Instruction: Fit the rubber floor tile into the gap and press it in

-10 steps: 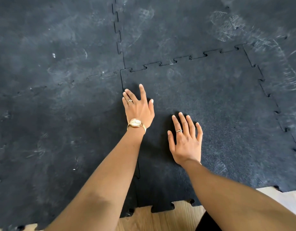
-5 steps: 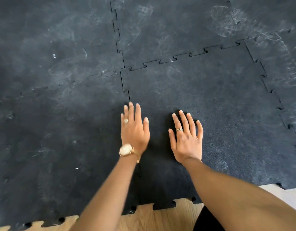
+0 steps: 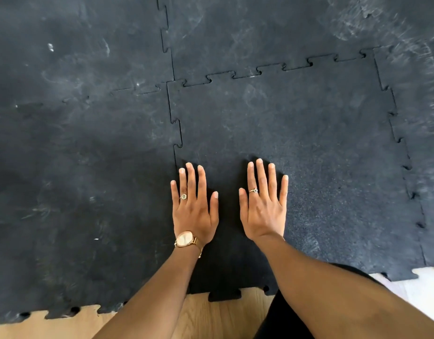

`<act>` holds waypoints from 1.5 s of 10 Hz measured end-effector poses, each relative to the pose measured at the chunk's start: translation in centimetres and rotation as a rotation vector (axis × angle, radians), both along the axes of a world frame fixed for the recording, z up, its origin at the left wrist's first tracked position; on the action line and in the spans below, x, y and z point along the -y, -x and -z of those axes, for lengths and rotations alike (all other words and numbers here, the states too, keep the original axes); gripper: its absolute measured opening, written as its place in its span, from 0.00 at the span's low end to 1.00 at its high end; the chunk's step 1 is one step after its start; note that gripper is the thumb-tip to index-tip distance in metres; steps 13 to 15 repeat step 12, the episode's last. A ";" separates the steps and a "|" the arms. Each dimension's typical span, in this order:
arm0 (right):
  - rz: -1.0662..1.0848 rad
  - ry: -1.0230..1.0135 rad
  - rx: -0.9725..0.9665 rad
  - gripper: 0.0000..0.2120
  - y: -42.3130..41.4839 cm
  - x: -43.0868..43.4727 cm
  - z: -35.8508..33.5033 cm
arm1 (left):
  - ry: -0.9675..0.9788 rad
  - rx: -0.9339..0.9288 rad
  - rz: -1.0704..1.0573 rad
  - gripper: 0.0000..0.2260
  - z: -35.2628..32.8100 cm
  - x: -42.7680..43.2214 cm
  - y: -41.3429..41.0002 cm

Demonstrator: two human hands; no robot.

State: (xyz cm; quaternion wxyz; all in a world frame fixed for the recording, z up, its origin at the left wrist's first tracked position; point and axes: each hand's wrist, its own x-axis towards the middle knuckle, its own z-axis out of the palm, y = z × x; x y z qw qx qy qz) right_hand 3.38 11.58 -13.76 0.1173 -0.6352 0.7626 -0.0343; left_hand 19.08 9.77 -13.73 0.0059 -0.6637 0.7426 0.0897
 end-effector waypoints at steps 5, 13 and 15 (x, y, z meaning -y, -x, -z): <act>-0.046 -0.073 -0.006 0.28 0.1 0.2 -0.5 | -0.048 0.046 0.016 0.29 -0.2 0.2 0.1; -0.376 -0.426 -0.167 0.31 8.2 2.5 -11.4 | -0.365 0.064 0.144 0.33 -7.9 0.8 -1.1; -0.376 -0.426 -0.167 0.31 8.2 2.5 -11.4 | -0.365 0.064 0.144 0.33 -7.9 0.8 -1.1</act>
